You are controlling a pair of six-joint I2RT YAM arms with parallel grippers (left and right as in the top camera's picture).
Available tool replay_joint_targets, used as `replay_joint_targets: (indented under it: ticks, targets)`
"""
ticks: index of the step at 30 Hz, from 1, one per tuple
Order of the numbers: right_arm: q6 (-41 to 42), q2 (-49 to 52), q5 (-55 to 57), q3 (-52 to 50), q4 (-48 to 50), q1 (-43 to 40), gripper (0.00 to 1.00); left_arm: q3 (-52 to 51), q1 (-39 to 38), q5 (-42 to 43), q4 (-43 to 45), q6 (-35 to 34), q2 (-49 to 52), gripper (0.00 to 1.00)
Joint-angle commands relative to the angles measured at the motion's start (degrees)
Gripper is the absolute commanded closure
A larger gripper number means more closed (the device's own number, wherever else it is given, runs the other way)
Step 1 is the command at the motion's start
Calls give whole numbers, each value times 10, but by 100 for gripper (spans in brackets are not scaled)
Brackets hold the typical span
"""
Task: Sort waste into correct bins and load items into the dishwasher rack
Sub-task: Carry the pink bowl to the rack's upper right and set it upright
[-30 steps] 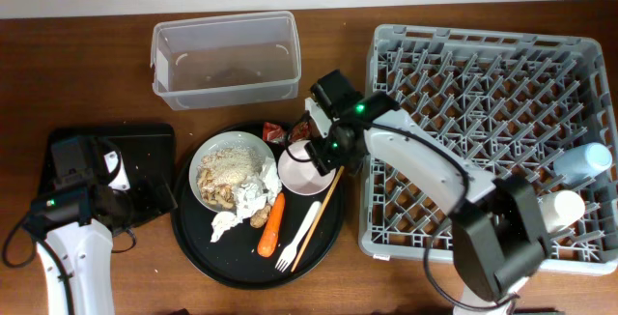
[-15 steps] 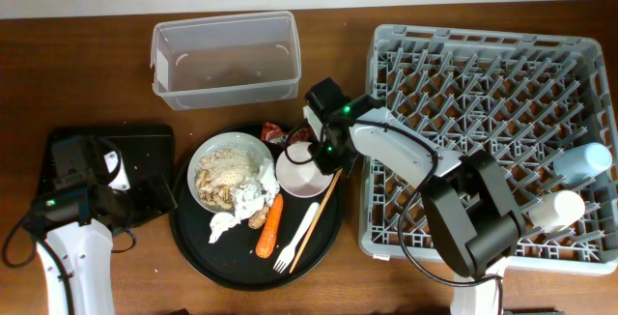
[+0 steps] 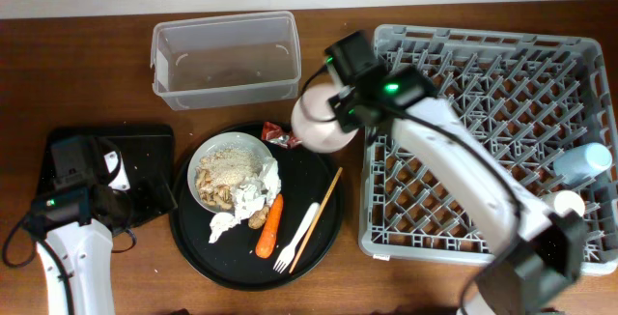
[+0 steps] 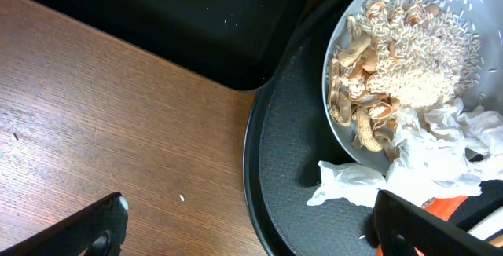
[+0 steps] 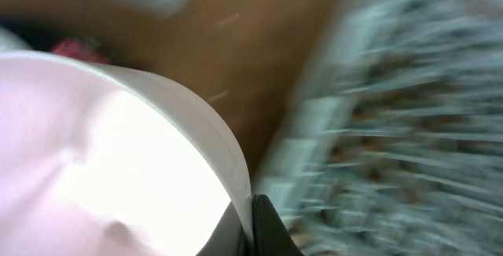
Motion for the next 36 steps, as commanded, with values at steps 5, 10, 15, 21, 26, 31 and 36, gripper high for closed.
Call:
replay_joint_targets:
  ticks: [5,10,15,21,26,31,36]
  targets:
    - [2,-65,371,13,51,-132,96,8,3,7,0,9,1,1]
    - [0,-64,420,13,96,-263,96,8,3,7,-1,9,1,1]
    - [0,-50,432,13,131,-374,96,8,3,7,0,9,1,1]
    - [0,12,436,13,166,-428,96,8,3,7,0,9,1,1]
    - [-3,87,441,13,187,-430,96,8,3,7,0,9,1,1]
    - [-3,137,459,13,201,-435,96,8,3,7,0,9,1,1]
    - [-3,158,462,12,214,-434,96,8,3,7,0,9,1,1]
